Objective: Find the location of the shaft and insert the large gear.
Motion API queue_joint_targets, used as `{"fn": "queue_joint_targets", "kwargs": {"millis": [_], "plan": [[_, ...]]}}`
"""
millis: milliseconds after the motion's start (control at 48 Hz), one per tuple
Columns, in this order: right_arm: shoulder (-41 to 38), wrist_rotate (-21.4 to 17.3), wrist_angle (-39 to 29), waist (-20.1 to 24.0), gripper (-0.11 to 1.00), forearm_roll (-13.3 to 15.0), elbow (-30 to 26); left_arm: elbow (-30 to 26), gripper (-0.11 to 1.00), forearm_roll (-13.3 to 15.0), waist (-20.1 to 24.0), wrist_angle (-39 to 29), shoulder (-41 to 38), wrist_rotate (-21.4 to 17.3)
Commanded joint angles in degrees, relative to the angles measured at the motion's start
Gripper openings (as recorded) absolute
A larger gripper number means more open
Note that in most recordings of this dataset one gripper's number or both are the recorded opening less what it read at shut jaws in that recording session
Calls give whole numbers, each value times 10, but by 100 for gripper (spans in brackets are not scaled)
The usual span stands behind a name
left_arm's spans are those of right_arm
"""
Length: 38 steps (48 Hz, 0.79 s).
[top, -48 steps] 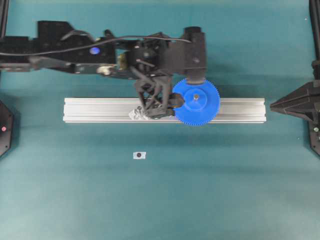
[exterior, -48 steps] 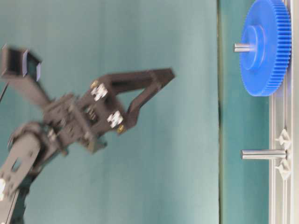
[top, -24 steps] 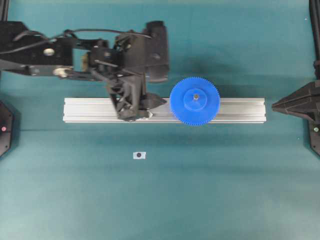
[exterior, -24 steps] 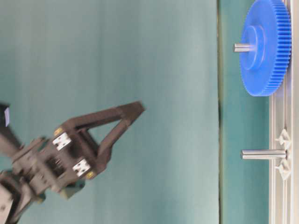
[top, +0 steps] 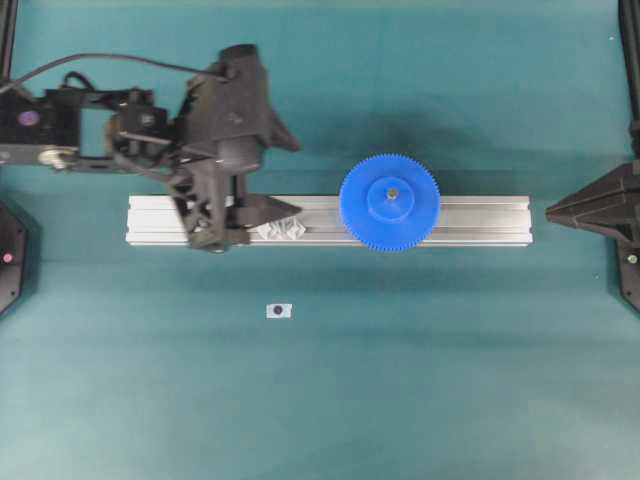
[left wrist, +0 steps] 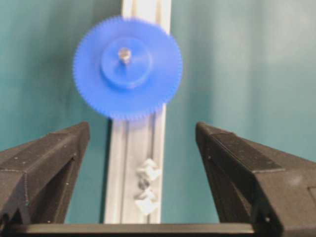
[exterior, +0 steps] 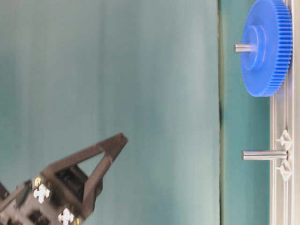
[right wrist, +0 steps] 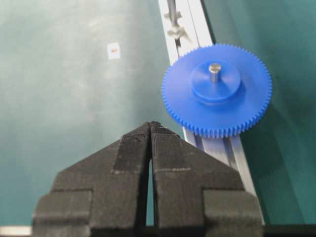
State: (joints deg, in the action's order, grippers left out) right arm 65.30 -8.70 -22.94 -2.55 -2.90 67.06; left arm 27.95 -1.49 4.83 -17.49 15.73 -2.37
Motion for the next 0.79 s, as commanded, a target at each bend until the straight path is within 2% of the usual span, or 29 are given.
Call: {"fn": "queue_joint_targets", "kwargs": {"millis": [0,458,770], "plan": [[-4,-4,3,-1,2,2,-6,3,87,-1,-3,11,23,1],[-1,-4,4,-1,2,2,-4,84,87,-1,-11,76,88,0],[-1,-4,6,-2,2,3,-1,111,87,-1,-18,81,112,-1]]}}
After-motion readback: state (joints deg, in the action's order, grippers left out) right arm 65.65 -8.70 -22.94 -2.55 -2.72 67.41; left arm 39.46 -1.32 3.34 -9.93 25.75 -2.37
